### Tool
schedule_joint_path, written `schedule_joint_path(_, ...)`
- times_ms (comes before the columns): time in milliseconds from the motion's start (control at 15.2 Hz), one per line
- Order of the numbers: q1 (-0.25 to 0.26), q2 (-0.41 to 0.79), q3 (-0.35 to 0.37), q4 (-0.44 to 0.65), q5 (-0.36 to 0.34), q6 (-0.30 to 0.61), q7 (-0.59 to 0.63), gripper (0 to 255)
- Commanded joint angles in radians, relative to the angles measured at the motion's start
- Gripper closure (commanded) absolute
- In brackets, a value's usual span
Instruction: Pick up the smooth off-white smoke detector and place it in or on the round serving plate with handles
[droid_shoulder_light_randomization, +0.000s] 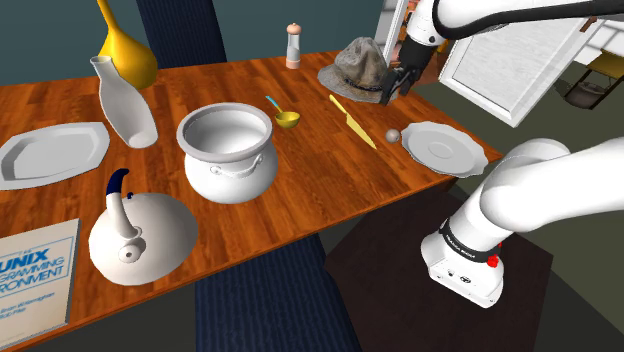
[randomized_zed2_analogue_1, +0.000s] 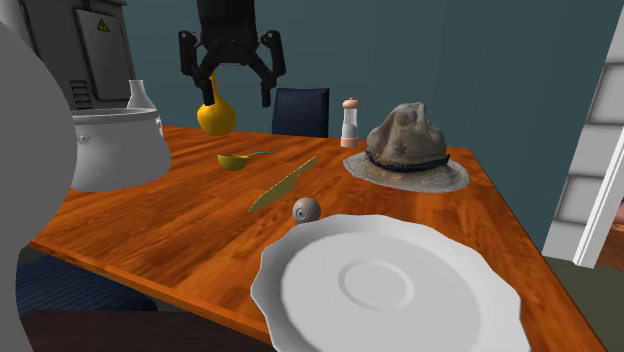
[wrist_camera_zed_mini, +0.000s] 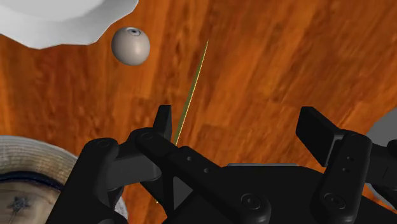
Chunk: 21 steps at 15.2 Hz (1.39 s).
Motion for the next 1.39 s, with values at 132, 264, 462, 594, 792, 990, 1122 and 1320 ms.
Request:
schedule_joint_path(132, -0.039, 0.05, -0.044, -0.077, -0.053, 0.124, -0.037, 0)
schedule_joint_path(264, -0.06, 0.087, -0.069, -0.107, -0.08, 0.188, -0.056, 0)
schedule_joint_path(462, -0.091, 0.157, -0.107, -0.141, -0.121, 0.291, -0.084, 0)
schedule_joint_path(594, -0.112, 0.214, -0.133, -0.157, -0.148, 0.363, -0.102, 0)
schedule_joint_path(792, -0.13, 0.291, -0.162, -0.17, -0.172, 0.454, -0.12, 0)
schedule_joint_path(990, -0.127, 0.339, -0.172, -0.18, -0.173, 0.512, -0.121, 0)
schedule_joint_path(1122, -0.124, 0.372, -0.178, -0.186, -0.171, 0.551, -0.123, 0)
schedule_joint_path(1320, -0.121, 0.4, -0.184, -0.189, -0.169, 0.582, -0.125, 0)
